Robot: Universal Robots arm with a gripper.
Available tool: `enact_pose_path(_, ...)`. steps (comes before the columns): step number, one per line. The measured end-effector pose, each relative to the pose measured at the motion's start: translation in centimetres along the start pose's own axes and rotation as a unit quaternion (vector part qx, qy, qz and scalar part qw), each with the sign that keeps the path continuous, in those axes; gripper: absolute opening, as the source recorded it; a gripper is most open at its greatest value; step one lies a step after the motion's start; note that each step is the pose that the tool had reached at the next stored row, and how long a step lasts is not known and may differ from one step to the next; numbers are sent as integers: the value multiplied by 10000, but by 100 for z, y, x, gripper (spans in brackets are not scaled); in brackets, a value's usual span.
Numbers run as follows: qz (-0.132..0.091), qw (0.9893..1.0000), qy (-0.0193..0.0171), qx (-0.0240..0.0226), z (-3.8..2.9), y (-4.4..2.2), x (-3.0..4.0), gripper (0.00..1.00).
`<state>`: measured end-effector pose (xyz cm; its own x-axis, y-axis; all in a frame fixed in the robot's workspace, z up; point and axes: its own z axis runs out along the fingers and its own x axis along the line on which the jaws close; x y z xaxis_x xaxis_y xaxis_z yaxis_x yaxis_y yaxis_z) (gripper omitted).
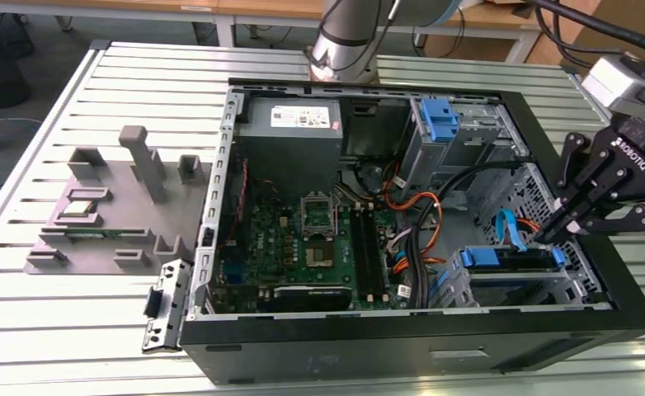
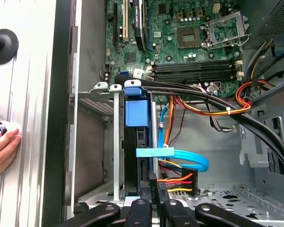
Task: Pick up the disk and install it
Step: 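Insert the second disk wire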
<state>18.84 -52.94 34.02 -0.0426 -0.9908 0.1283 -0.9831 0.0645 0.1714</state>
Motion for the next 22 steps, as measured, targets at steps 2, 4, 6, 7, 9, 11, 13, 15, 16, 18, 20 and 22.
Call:
enact_pose_path(2, 6, 10000, -4, 54, -29, 17, 4, 16)
enact_pose_path(4, 17, 9999, -11, 143, -33, 39, 6, 16)
enact_pose_path(6, 26, 9997, -14, 224, -29, 65, 10, 16)
enact_pose_path(7, 30, 9997, -17, 259, -26, 76, 12, 16)
enact_pose_path(9, 37, 9994, -22, 330, -20, 99, 15, 16)
enact_pose_path(11, 43, 9992, -25, 395, -14, 129, 17, 16)
enact_pose_path(13, 49, 9990, -29, 450, -5, 169, 20, 16)
enact_pose_path(15, 55, 9988, -32, 495, 4, 210, 22, 16)
enact_pose_path(16, 57, 9986, -33, 518, 8, 231, 24, 16)
enact_pose_path(18, 63, 9984, -37, 568, 18, 273, 26, 16)
enact_pose_path(20, 68, 9981, -40, 616, 27, 309, 29, 16)
enact_pose_path(22, 68, 9978, -53, 655, 30, 322, 36, 16)
